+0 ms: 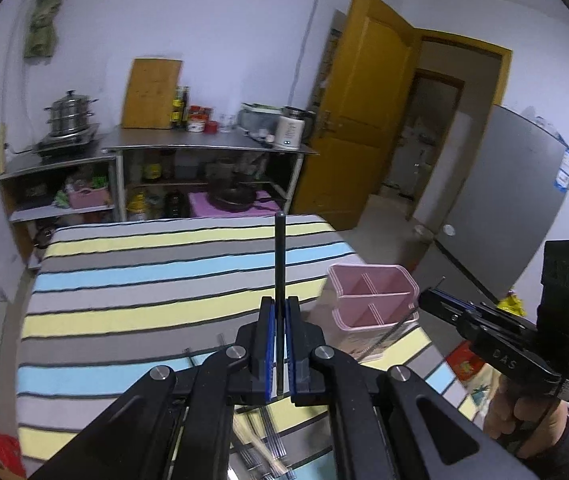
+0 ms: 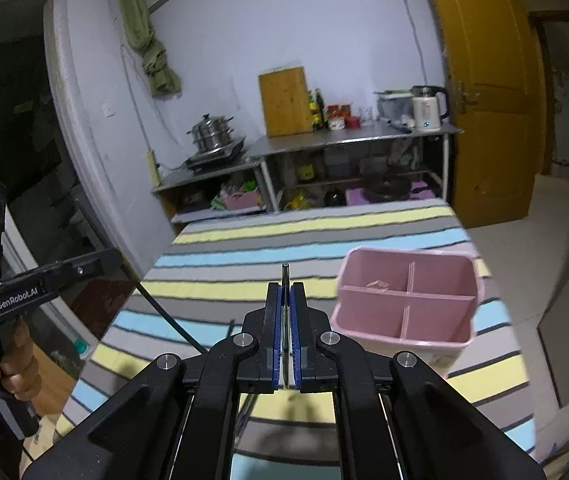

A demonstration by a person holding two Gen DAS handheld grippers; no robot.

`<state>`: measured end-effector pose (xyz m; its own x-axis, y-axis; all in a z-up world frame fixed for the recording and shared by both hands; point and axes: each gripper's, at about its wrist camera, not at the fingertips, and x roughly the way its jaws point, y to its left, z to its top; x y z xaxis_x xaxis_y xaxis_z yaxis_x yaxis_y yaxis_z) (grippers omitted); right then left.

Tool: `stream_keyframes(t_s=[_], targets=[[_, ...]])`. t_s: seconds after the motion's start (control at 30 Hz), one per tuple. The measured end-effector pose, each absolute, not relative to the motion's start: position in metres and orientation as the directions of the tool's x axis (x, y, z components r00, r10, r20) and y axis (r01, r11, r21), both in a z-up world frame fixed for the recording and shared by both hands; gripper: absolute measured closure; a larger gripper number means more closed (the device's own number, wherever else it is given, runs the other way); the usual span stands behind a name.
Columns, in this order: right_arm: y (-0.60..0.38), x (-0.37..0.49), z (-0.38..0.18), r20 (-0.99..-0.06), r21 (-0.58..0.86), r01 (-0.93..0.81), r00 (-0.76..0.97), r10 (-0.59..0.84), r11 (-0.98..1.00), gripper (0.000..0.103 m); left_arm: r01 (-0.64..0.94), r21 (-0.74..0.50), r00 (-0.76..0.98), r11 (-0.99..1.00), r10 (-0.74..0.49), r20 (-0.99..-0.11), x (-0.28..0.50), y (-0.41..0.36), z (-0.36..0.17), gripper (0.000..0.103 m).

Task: Organize utensils
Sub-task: 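Carry both held chopsticks over the pink holder and open both tools to drop them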

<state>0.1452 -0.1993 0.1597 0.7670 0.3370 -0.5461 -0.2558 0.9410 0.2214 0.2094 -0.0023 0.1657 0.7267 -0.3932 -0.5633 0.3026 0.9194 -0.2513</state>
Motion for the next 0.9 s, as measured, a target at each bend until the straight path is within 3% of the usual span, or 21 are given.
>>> stream_keyframes(t_s=[0.5,0.9], targets=[[-0.257,0.164,0.205,-0.448,0.230,-0.148,0.862,0.239,0.962,0.099,0.400,-0.333,0.708,0.854,-0.518,-0.480,0.266,-0.071,0.210,0.099],[-0.269,0.204,0.147,-0.542,0.280,-0.084,0.808,0.230,0.956,0.099,0.395,-0.341,0.631,0.853,-0.522,-0.574,0.315,-0.100,0.144,0.098]])
